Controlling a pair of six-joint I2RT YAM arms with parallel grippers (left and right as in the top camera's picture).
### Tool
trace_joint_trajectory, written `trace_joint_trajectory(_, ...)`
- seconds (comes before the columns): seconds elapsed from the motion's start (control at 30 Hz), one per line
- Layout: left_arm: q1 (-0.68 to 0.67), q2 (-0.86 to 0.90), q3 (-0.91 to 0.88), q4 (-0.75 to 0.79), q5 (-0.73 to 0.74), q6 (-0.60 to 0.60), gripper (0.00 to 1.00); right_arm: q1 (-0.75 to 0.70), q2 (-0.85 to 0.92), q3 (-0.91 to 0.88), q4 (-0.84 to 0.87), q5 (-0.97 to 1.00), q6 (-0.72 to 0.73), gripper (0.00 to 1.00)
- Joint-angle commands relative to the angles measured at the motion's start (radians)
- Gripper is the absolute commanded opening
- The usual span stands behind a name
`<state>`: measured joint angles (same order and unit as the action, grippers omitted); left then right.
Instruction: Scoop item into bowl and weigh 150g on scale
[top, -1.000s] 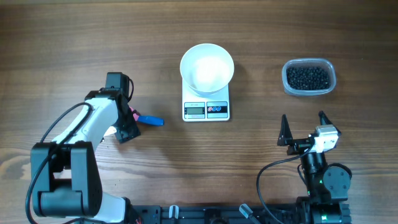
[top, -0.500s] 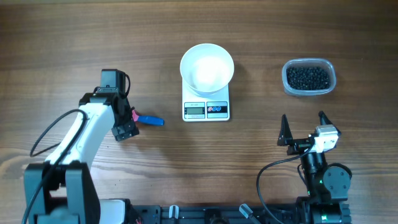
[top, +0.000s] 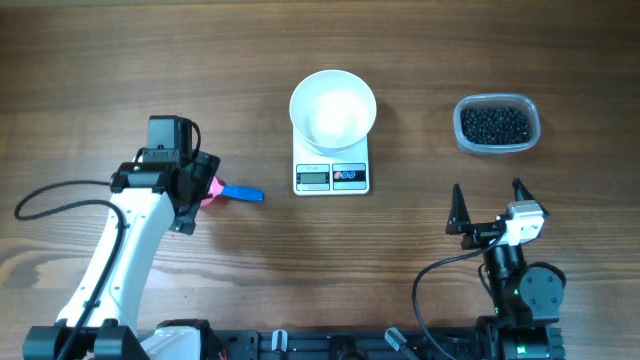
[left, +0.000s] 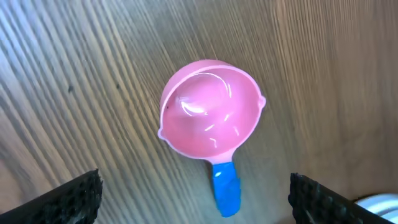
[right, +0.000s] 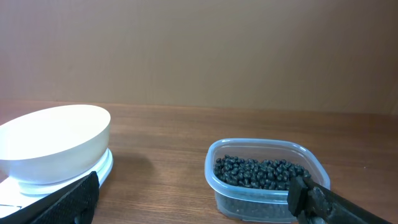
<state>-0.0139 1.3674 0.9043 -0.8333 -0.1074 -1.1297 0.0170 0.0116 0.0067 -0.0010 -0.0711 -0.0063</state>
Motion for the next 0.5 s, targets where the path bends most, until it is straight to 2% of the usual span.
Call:
trace_joint_trajectory(0.0,-0.005,-0.008,-0.003,-0.007,-0.017,0.113,1.0,0.004,-0.007,-0.002,0.002,-0.002,-0.017,1.0)
trace_joint_trajectory(0.47,-0.005,0.007,-0.003,-0.069,-0.07,0.129,1.0,0.004,-0.007,-0.002,0.002,-0.002,-0.017,1.0)
